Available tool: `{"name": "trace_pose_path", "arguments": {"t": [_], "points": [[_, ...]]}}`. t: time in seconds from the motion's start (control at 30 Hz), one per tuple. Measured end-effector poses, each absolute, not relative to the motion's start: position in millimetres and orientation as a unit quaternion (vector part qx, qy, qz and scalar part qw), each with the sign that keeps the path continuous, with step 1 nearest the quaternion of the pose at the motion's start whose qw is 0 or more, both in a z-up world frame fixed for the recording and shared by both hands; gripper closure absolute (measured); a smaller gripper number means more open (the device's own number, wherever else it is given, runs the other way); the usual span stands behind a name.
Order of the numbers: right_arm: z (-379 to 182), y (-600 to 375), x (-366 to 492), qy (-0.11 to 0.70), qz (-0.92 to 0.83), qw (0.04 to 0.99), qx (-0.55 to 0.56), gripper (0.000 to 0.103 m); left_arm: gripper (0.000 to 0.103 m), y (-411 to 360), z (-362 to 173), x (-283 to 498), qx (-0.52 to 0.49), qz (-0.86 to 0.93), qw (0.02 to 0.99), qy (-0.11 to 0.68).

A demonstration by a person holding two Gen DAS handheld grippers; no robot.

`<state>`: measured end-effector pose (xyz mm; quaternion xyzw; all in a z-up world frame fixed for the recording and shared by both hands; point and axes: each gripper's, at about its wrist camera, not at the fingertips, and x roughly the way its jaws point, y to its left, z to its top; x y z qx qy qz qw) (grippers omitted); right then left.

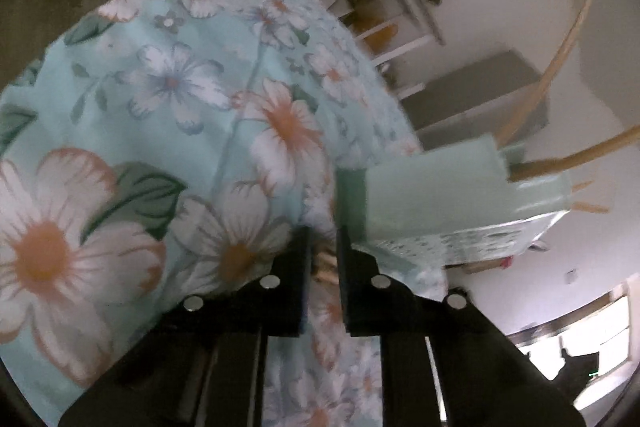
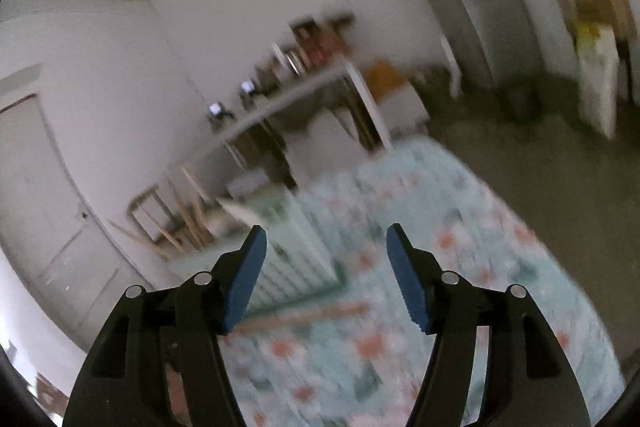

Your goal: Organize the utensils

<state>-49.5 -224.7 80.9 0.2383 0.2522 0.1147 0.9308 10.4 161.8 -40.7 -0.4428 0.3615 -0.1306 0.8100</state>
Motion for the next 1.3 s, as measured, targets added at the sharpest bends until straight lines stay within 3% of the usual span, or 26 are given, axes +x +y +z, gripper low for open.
{"name": "trace_pose_path", "arguments": {"t": [0.13,0.23,0.4,0.6,0.9,1.03,1.13,1.3], "points": [[33.0,-229.3,-32.5,0.347,0.133,0.878,0.301,0.043,0.094,168.7,-18.5,-9.6,-0.432,-0.11,0.84,0.308],[2.7,-229.4,-10.0,0.404,0.162,0.818,0.375,0.048,0.095,171.7,26.8,-32.9,-0.379,-0.085,0.887,0.25],[-17.4,-214.5,12.4,0.432,0.157,0.801,0.385,0.049,0.097,166.2,114.8,-87.4,-0.258,-0.06,0.954,0.143],[-33.6,-195.7,36.4,0.448,0.148,0.786,0.399,0.049,0.098,157.0,155.4,-121.2,-0.2,-0.063,0.97,0.123],[-36.3,-181.8,74.4,0.466,0.136,0.774,0.406,0.054,0.098,124.1,139.0,-136.7,-0.125,-0.063,0.982,0.126],[-39.7,-182.1,73.2,0.458,0.119,0.782,0.406,0.069,0.098,117.8,126.0,-130.6,-0.126,-0.075,0.978,0.149],[-48.1,-188.3,71.1,0.456,0.103,0.778,0.419,0.087,0.098,119.4,113.1,-125.6,-0.136,-0.075,0.974,0.166],[-57.3,-198.3,71.2,0.454,0.112,0.757,0.456,0.091,0.098,122.3,107.6,-127.7,-0.15,-0.071,0.971,0.171]]}}
